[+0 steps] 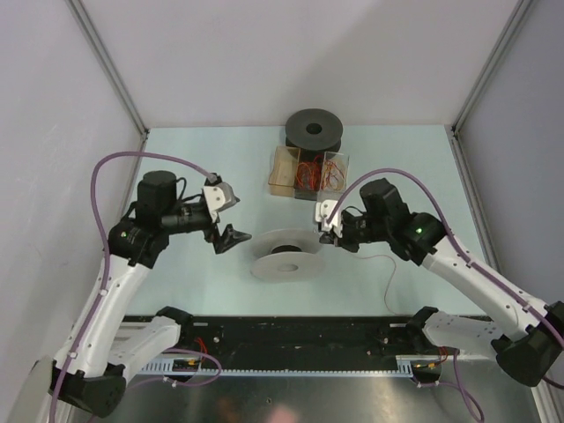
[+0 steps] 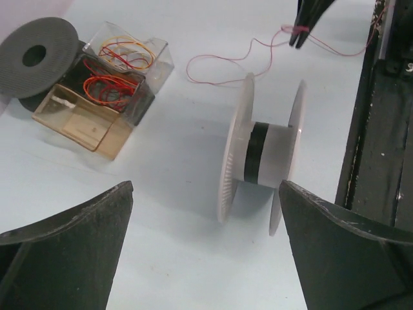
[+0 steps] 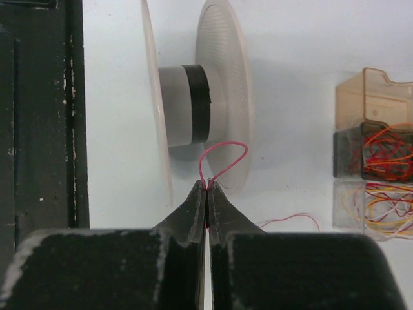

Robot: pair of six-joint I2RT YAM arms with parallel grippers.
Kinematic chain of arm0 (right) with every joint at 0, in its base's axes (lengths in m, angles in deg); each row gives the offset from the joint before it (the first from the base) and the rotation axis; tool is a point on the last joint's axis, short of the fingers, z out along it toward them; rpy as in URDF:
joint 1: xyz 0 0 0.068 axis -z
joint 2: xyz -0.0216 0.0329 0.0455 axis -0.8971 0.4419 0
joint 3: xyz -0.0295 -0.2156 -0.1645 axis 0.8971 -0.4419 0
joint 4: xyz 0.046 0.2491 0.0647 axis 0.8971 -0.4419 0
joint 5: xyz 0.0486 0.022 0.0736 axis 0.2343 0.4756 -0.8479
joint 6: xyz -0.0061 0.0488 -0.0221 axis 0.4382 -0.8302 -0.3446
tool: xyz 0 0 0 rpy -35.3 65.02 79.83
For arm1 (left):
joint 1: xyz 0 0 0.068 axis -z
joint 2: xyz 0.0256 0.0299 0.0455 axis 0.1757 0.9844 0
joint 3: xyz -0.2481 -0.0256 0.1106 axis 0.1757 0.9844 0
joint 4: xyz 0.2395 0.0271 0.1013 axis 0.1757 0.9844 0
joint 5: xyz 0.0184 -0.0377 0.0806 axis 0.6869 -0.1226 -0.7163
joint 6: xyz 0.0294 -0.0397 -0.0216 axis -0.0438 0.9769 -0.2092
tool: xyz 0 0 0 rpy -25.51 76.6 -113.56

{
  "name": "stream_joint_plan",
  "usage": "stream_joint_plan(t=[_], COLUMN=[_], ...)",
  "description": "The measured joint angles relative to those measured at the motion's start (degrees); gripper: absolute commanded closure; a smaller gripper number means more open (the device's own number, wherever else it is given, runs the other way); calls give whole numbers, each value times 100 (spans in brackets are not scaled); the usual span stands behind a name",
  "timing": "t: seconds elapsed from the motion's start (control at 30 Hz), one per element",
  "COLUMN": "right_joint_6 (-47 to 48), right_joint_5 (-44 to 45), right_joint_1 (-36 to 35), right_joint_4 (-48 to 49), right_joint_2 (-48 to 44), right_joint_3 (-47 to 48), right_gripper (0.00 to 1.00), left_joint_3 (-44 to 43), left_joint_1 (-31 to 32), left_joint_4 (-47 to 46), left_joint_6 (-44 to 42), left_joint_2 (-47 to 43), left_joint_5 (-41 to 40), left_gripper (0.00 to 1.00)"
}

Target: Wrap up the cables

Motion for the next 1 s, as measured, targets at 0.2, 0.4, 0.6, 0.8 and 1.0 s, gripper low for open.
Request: stream_joint_plan(t=[0.2, 0.4, 0.6, 0.8, 1.0], right_joint_6=[-203, -479, -748, -903, -1051], right_joint_5=[433, 874, 1174, 1338, 1357], right_joint_1=[-374, -719, -876, -920, -1038], right_joint_4=[26, 96, 260, 424, 634], right_joint_2=[369, 763, 994, 1182, 1351], right_joint_3=[0, 2, 2, 2, 2], right_gripper=[100, 100, 100, 100, 100], left_joint_3=[413, 981, 992, 1292, 1722], left_joint_1=[-398, -404, -332, -114, 343], left_joint_4=[-837, -1580, -2004, -2396, -2879], left_joint_6=[214, 232, 131, 125, 144], left_joint_2=[-175, -168, 382, 984, 1134], left_joint_5=[509, 933, 1364, 1690, 1801], left_gripper=[1, 1, 17, 23, 36])
